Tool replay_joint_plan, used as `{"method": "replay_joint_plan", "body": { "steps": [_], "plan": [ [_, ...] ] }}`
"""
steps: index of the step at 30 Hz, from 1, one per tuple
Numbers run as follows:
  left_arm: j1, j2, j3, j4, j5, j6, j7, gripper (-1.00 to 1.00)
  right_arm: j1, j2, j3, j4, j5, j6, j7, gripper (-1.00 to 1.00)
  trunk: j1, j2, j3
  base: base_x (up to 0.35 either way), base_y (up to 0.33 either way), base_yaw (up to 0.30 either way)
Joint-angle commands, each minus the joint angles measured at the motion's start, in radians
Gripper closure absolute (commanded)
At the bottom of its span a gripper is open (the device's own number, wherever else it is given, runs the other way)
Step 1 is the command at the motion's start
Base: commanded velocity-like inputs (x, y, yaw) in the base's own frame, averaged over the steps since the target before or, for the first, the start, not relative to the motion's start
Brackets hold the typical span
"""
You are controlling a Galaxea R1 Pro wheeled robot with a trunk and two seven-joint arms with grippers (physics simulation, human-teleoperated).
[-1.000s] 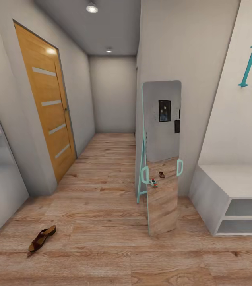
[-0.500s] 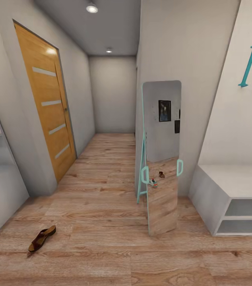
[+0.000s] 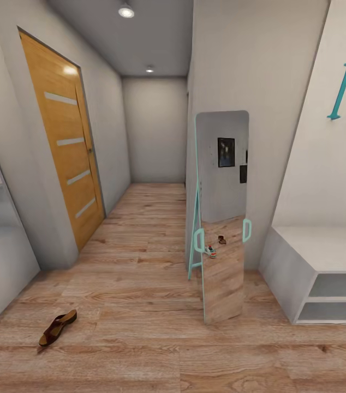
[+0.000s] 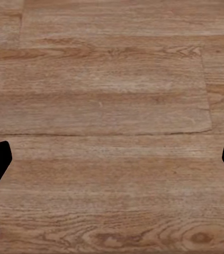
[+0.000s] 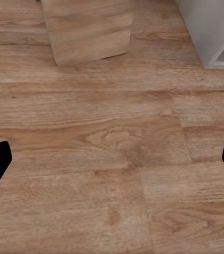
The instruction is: Pick up the two gym shoes and the two sandals from the corridor floor and place them onto the hallstand (shoe rack) in the corridor, making sure they are on the rack and not on the floor. Arrange them so the two gym shoes are next to each other and the two sandals are next to each other.
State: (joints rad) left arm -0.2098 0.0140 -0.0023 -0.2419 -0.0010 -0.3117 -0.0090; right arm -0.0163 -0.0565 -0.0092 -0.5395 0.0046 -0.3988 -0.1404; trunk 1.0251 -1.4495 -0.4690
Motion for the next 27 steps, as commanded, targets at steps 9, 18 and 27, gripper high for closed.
{"method": "replay_joint_plan", "body": {
  "steps": [9, 18, 27],
  "plan": [
    [0.001, 0.008, 0.003, 0.003, -0.003, -0.007, 0.004, -1.00, -0.001, 0.001, 0.009, 0.002, 0.004, -0.003, 0.001, -1.00, 0.000, -0.001, -0.001, 0.000, 0.000, 0.000],
    [0.000, 0.009, 0.001, 0.003, 0.000, -0.007, 0.003, -1.00, 0.000, 0.003, 0.006, 0.003, 0.004, -0.003, 0.000, -1.00, 0.000, -0.001, -0.001, 0.029, 0.028, 0.000],
    [0.000, 0.009, 0.001, 0.003, 0.000, -0.007, 0.003, -1.00, -0.001, 0.003, 0.003, 0.003, 0.003, -0.003, -0.001, -1.00, 0.000, -0.001, -0.001, 0.022, 0.087, -0.077]
  ]
}}
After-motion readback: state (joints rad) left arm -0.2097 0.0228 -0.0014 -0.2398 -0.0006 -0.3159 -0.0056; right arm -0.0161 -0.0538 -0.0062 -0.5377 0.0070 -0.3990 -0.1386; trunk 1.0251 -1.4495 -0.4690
